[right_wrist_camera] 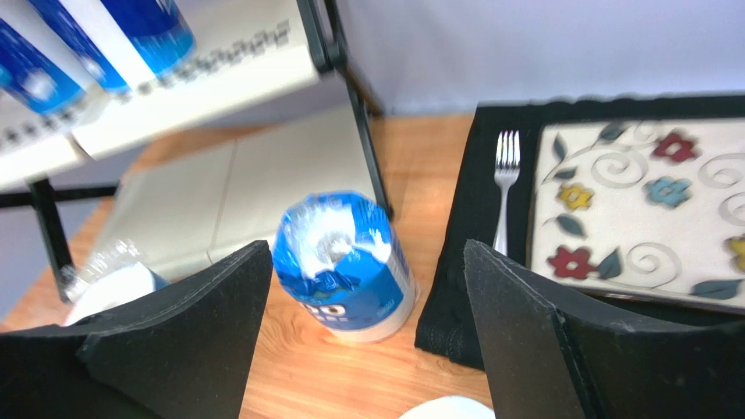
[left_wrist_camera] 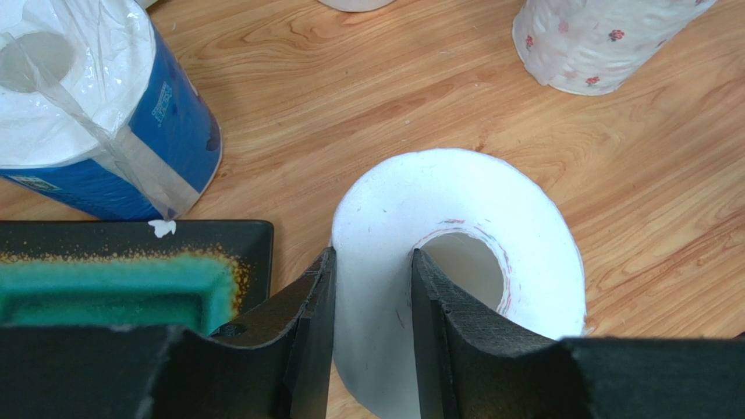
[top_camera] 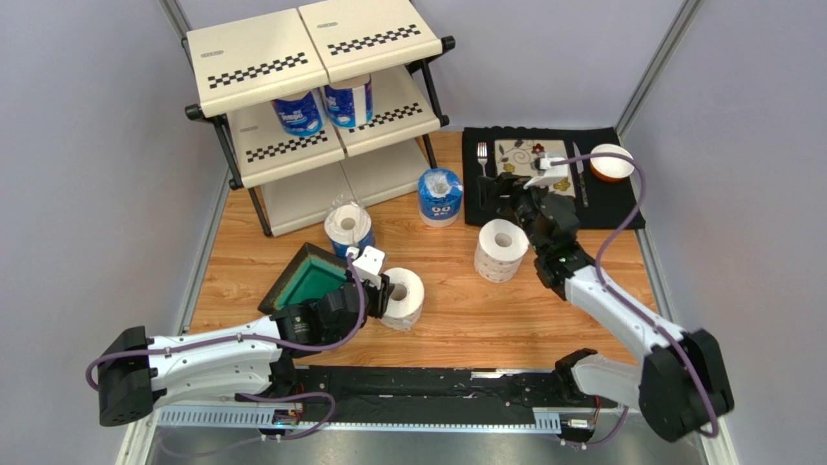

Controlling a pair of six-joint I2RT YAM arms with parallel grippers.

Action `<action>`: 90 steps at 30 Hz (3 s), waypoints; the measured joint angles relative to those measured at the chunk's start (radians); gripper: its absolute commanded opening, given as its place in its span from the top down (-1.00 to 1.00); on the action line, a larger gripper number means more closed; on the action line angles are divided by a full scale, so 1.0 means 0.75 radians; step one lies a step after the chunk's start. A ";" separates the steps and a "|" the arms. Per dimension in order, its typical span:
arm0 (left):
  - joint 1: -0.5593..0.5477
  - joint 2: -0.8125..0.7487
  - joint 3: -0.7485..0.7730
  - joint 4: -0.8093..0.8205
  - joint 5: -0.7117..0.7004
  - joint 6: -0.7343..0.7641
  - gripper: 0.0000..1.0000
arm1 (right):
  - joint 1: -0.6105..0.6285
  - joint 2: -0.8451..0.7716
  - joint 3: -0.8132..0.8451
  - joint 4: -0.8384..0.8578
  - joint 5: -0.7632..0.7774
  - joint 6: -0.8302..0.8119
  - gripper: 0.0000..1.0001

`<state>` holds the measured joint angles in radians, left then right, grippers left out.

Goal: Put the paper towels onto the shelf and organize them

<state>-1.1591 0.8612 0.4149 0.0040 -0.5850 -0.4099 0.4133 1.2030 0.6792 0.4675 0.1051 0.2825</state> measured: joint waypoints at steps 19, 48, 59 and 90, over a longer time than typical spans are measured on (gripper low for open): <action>0.000 0.048 0.101 0.038 0.036 0.057 0.29 | 0.000 -0.549 -0.014 -0.481 0.050 0.026 -0.70; 0.000 0.180 0.608 -0.001 0.101 0.235 0.33 | 0.000 -0.639 -0.034 -0.632 0.003 0.042 -0.71; 0.000 0.255 0.892 0.025 0.018 0.530 0.52 | 0.000 -0.645 -0.034 -0.638 0.002 0.042 -0.71; 0.689 0.888 2.149 0.032 0.262 0.965 0.53 | 0.000 -0.691 -0.036 -0.746 -0.026 0.046 -0.72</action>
<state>-0.6426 1.5269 2.0270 0.0277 -0.3885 0.3141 0.4133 0.6846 0.6525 -0.0917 0.0853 0.3172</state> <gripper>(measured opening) 0.410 0.859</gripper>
